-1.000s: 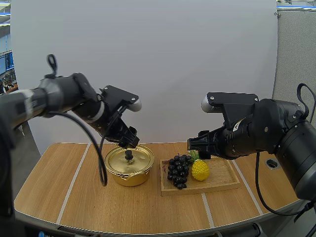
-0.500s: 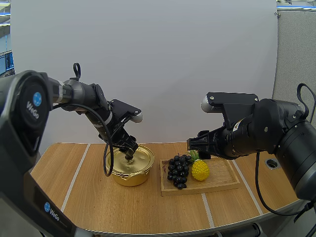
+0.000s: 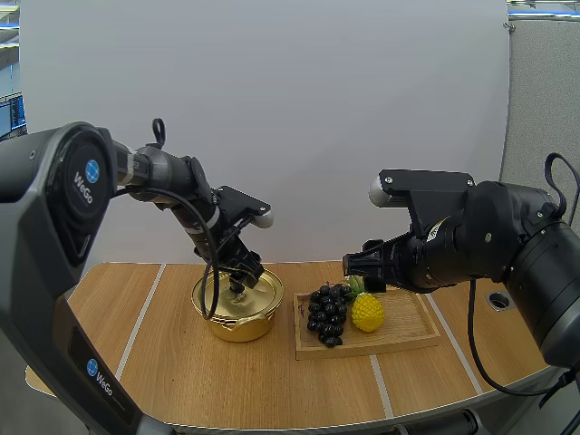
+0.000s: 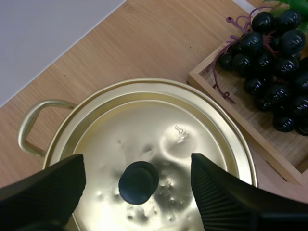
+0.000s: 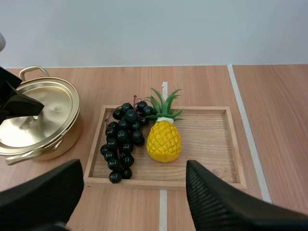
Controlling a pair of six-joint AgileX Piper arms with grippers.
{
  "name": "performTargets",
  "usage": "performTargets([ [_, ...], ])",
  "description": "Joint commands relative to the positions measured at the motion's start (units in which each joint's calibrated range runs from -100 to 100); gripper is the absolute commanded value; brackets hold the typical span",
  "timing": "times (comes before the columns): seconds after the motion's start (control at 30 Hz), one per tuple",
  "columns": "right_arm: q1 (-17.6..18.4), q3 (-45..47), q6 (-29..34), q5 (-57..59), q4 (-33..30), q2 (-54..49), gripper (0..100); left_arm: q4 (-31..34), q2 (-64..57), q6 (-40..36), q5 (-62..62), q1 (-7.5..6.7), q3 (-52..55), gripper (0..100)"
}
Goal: Open the pot, put the pineapple inside, and close it
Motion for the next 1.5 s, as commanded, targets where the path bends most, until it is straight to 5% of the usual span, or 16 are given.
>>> performTargets([
  [0.0,-0.3,-0.5,-0.5,-1.1,0.8,-0.1,100,1.5,1.5,-0.5,-1.1,-0.29,-0.4,100],
  [0.5,-0.3,-0.5,-0.5,-1.1,1.0,-0.1,100,1.6,3.2,-1.0,-0.6,-0.29,-0.6,100],
  [0.7,-0.3,-0.5,-0.5,-1.1,1.0,-0.1,100,1.6,3.1,-1.1,1.6,-0.29,-0.6,2],
  [1.1,-0.3,-0.5,-0.5,-1.1,1.0,-0.1,100,1.9,-3.6,-2.4,11.8,-0.29,-3.8,0],
  [1.47,-0.3,-0.5,-0.5,-1.1,1.0,-0.1,100,6.6,-22.4,-7.4,16.6,-0.29,-25.6,0],
])
